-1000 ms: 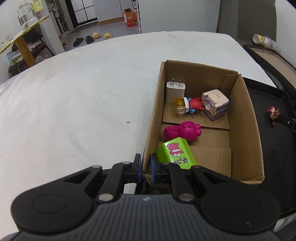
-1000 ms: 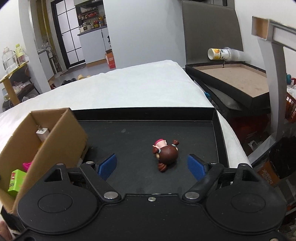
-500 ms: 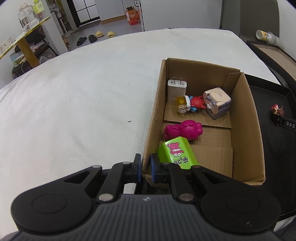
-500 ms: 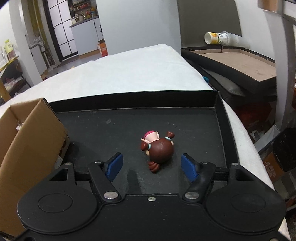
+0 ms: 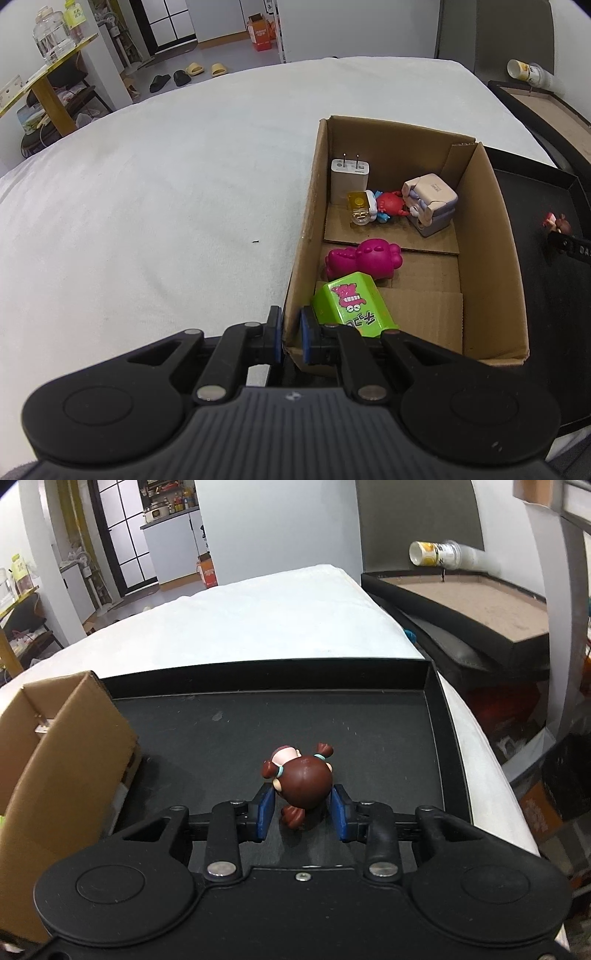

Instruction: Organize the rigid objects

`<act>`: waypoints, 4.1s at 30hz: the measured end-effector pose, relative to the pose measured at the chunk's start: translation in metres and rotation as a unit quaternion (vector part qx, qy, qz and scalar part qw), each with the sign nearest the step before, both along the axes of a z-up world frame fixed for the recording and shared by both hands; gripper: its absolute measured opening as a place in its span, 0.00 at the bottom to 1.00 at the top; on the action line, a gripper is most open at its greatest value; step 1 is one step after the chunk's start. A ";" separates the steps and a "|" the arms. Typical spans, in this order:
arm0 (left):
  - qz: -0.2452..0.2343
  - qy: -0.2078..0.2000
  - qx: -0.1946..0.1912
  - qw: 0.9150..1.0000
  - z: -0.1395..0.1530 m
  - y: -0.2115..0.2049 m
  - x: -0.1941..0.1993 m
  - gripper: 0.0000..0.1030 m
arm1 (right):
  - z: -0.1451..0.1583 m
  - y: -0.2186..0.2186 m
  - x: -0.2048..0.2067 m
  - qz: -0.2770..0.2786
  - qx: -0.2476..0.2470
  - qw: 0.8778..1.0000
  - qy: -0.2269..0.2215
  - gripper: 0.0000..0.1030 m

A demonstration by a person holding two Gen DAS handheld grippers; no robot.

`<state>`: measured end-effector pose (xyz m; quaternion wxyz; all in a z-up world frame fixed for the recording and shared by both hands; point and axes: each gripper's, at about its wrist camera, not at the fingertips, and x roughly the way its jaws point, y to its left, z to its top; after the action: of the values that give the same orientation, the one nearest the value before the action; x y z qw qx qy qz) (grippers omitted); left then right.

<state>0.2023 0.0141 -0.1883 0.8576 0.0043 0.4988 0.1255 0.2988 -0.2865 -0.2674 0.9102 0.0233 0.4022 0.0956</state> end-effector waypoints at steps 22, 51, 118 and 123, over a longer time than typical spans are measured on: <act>0.002 -0.026 -0.041 0.999 0.007 0.014 -0.011 0.09 | 0.059 0.016 -0.034 0.035 -0.042 0.998 -0.010 0.31; -0.006 -0.057 -0.134 0.989 0.006 0.042 -0.020 0.09 | 0.114 0.132 -0.060 0.143 -0.089 0.984 -0.053 0.32; -0.022 -0.066 -0.123 0.990 0.095 0.007 -0.041 0.58 | 0.146 0.057 -0.088 0.069 0.077 0.995 0.001 0.93; -0.045 -0.087 -0.122 0.988 0.120 -0.001 -0.054 0.67 | 0.160 0.049 -0.099 0.057 0.081 0.995 -0.003 0.98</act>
<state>0.1481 0.0128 -0.0685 0.8968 -0.0887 0.4328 0.0249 0.1993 -0.2375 -0.1076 0.8994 0.0734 0.3916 0.1796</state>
